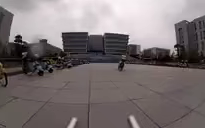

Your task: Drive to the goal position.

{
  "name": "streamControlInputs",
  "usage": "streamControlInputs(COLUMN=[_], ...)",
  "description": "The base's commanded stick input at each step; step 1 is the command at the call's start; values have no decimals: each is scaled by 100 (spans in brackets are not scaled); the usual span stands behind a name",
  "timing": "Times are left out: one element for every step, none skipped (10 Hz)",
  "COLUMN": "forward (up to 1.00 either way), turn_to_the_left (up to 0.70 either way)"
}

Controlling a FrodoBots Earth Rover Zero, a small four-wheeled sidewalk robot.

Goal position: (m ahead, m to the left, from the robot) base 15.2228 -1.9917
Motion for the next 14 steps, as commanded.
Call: streamControlInputs(forward=[100, 100, 100, 100, 100, 100, 100, 100, 100, 100, 100, 100, 100, 100], turn_to_the_left=[12, 0, 0, 0, 0, 0, 0, 0, 0, 0, 0, 0, 0, 0])
